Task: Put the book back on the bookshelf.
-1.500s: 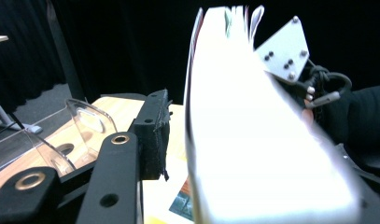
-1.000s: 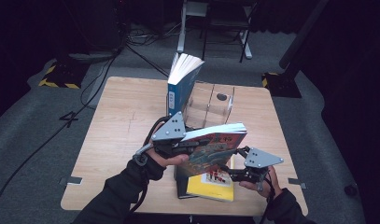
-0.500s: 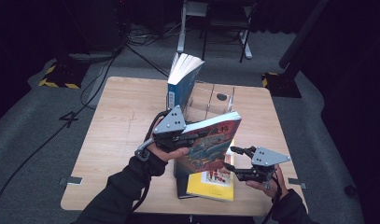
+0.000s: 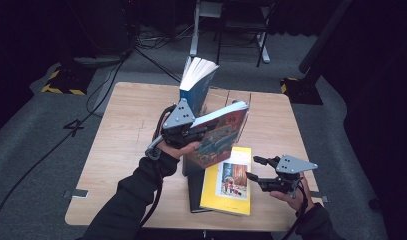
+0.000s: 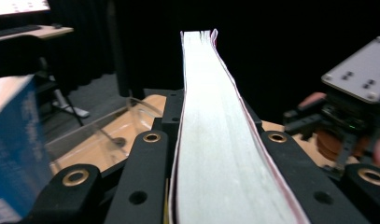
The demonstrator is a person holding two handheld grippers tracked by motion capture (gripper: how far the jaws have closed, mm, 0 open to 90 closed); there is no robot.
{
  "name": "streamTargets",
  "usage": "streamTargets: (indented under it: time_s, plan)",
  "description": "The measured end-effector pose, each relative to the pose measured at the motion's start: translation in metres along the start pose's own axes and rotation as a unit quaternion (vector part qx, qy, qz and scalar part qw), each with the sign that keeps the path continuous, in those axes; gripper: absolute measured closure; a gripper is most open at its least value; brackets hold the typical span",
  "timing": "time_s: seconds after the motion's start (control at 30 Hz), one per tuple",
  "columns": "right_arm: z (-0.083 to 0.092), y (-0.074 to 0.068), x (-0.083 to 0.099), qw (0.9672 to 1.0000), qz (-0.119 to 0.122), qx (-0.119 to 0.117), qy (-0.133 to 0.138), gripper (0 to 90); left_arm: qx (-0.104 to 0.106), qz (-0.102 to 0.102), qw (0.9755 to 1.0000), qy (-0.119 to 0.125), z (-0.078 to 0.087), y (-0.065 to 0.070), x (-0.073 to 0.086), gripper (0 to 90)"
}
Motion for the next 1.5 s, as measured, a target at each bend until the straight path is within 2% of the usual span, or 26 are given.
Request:
streamTargets:
  time_s: [0.1, 0.27, 0.37, 0.53, 0.7, 0.8, 0.9, 1.0, 1.07, 1.13, 1.17, 1.2, 1.23, 1.27, 1.37, 1.47, 1.5]
  plan:
    - [0.0, 0.0, 0.001, 1.0, 0.0, 0.001, -0.003, 38.6, -0.024, 0.002, 0.9997, -0.007, -0.003, -0.011, -0.001, 73.4]
    - [-0.002, 0.0, 0.001, 1.0, 0.001, 0.001, -0.008, 39.2, -0.056, 0.021, 0.9982, -0.008, -0.01, -0.029, -0.003, 73.4]
    - [-0.004, 0.001, 0.003, 0.9999, -0.007, -0.002, -0.009, 39.4, -0.086, 0.014, 0.9961, -0.015, -0.019, -0.039, -0.006, 73.5]
    - [-0.008, 0.0, 0.005, 0.9998, -0.004, -0.005, -0.019, 39.0, -0.115, 0.007, 0.9931, -0.024, -0.035, -0.046, -0.01, 73.4]
    - [-0.009, 0.001, 0.007, 0.9997, -0.006, -0.005, -0.024, 39.0, -0.125, 0.005, 0.9915, -0.035, -0.058, -0.048, -0.01, 73.4]
    - [-0.01, 0.0, 0.007, 0.9996, -0.003, -0.003, -0.028, 39.0, -0.123, 0.007, 0.9914, -0.044, -0.075, -0.049, -0.008, 73.4]
    - [-0.011, 0.0, 0.008, 0.9995, -0.002, -0.009, -0.029, 40.2, -0.127, 0.001, 0.9904, -0.054, -0.09, -0.049, -0.006, 73.4]
    - [-0.012, -0.002, 0.008, 0.9994, 0.002, -0.011, -0.033, 40.1, -0.141, -0.013, 0.988, -0.063, -0.105, -0.047, -0.004, 73.4]
    - [-0.012, -0.002, 0.008, 0.9994, 0.003, -0.01, -0.034, 40.1, -0.144, -0.015, 0.9873, -0.066, -0.109, -0.047, -0.004, 73.3]
    - [-0.012, -0.003, 0.008, 0.9994, 0.004, -0.01, -0.033, 40.0, -0.146, -0.007, 0.987, -0.067, -0.117, -0.05, -0.003, 73.4]
    - [-0.012, -0.003, 0.008, 0.9993, 0.006, -0.011, -0.036, 40.0, -0.155, -0.003, 0.9856, -0.066, -0.123, -0.05, -0.003, 73.3]
    - [-0.012, -0.003, 0.008, 0.9993, 0.006, -0.011, -0.036, 40.0, -0.155, -0.003, 0.9856, -0.066, -0.123, -0.05, -0.003, 73.3]
    - [-0.013, -0.003, 0.008, 0.9993, 0.005, -0.011, -0.035, 39.9, -0.163, 0.005, 0.9842, -0.068, -0.13, -0.051, -0.002, 73.3]
    - [-0.014, -0.003, 0.008, 0.9993, 0.005, -0.01, -0.036, 39.8, -0.163, 0.005, 0.9842, -0.068, -0.13, -0.051, -0.002, 73.3]
    - [-0.016, -0.003, 0.006, 0.9992, 0.006, -0.013, -0.036, 39.5, -0.175, 0.02, 0.9818, -0.071, -0.143, -0.053, 0.0, 73.4]
    - [-0.018, -0.005, 0.006, 0.999, 0.011, -0.016, -0.041, 39.5, -0.189, 0.02, 0.9791, -0.071, -0.151, -0.054, 0.001, 73.3]
    - [-0.018, -0.005, 0.006, 0.999, 0.011, -0.016, -0.041, 39.5, -0.189, 0.02, 0.9791, -0.071, -0.151, -0.054, 0.001, 73.3]
Point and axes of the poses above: each handheld gripper's, and its own axes: z roughly backward along the jaws, x roughly out of its underside, y roughly to its right, the point moved 1 cm from there along -z, roughly forward along the jaws, and after that the axes turned 13 degrees about -x, right-handed, at the moved point
